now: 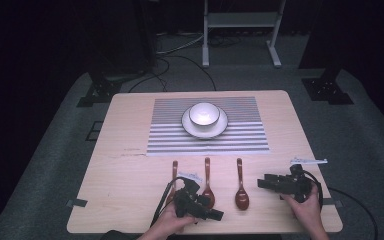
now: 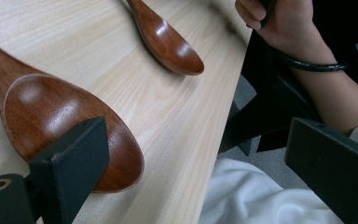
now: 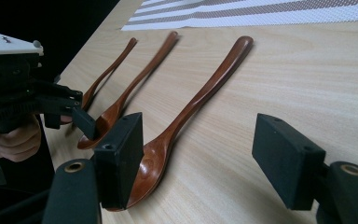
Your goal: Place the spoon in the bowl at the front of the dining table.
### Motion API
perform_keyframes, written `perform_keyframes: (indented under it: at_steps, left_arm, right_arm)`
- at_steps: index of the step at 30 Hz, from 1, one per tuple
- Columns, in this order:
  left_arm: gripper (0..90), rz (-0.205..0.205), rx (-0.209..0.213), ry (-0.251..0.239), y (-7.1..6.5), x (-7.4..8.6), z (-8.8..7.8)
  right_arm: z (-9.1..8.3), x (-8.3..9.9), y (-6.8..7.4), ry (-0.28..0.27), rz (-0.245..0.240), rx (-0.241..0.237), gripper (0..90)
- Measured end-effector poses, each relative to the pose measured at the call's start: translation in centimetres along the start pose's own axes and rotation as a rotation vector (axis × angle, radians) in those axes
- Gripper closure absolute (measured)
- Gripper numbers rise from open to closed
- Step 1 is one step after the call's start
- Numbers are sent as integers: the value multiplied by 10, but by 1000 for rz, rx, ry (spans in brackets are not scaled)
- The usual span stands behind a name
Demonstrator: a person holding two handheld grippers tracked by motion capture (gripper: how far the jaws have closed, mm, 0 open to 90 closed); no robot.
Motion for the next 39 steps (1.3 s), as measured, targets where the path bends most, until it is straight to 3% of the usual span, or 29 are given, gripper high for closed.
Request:
perform_keyframes:
  at_steps: [7,12,20,24,39]
  left_arm:
    - [54,3,-14,3,-1,1,1]
    - [55,-1,-8,1,0,2,1]
    - [55,2,-11,-2,0,2,1]
    - [55,-3,-7,-4,0,2,1]
    - [55,-3,-1,-5,1,3,1]
  right_arm:
    - [0,-3,4,-4,-24,3,325]
    - [2,-14,13,19,-63,1,324]
    - [11,-31,23,62,-71,-23,299]
    - [25,-44,31,161,-99,-6,288]
    - [61,-78,46,234,-111,12,238]
Point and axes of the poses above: each handheld gripper's, and its own axes: z roughly forward along the jaws, x roughly out of its underside, y roughly to its left, the point moved 2 cm from there along z, roughly forward along the jaws
